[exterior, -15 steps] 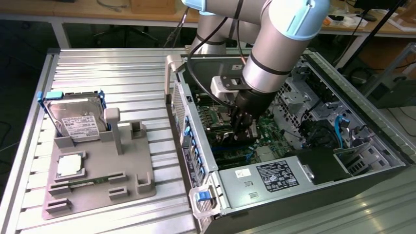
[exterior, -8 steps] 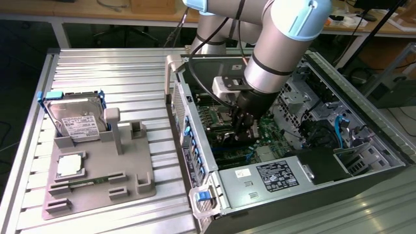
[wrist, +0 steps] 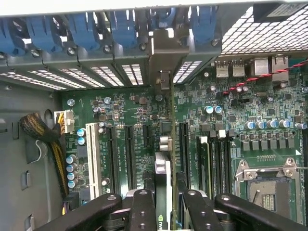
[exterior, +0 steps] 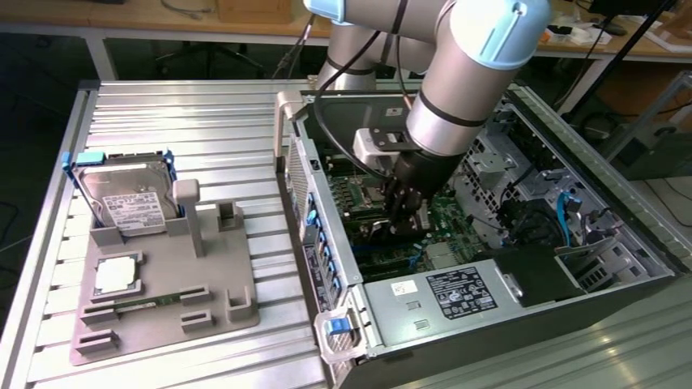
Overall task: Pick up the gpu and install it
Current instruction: 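Insert the gpu into the slot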
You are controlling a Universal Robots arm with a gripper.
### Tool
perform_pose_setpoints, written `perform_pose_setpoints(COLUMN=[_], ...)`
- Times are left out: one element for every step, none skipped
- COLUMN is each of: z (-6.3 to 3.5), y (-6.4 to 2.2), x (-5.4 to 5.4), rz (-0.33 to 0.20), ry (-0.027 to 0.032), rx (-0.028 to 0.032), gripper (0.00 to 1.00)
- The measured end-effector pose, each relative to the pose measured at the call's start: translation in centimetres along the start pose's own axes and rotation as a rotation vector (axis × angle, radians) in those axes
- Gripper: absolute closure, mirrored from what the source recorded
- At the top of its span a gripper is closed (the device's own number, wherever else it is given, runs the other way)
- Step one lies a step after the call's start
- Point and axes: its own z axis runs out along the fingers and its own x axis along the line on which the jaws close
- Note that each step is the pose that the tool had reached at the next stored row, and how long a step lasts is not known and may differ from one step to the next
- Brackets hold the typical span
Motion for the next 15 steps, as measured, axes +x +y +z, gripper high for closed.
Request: perform_pose_setpoints(z=[0.12, 0.27, 0.32, 0.33, 0.32, 0.22, 0.00, -0.28, -0.48, -0.57, -0.56, -0.56, -0.56, -0.57, -0.57], y=[-0.01, -0.02, -0.02, -0.02, -0.02, -0.01, 0.00, 0.02, 0.03, 0.04, 0.04, 0.04, 0.04, 0.04, 0.04], x=[-0.01, -0.02, -0.01, -0.01, -0.01, -0.03, -0.04, -0.03, -0.02, -0.02, -0.02, -0.02, -0.02, -0.02, -0.02], rz=[0.000, 0.000, 0.000, 0.000, 0.000, 0.000, 0.000, 0.000, 0.000, 0.000, 0.000, 0.000, 0.000, 0.000, 0.000], ry=[-0.0006, -0.0016, -0.0006, -0.0008, -0.0010, -0.0019, -0.0032, -0.0022, -0.0011, -0.0011, -0.0014, -0.0014, -0.0013, -0.0013, -0.0012], rx=[0.0002, 0.0004, 0.0001, 0.0002, 0.0002, 0.0005, 0.0010, 0.0007, 0.0002, 0.0002, 0.0003, 0.0004, 0.0003, 0.0003, 0.0003], gripper=[0.73, 0.73, 0.73, 0.73, 0.73, 0.73, 0.73, 0.73, 0.73, 0.73, 0.73, 0.73, 0.73, 0.73, 0.73])
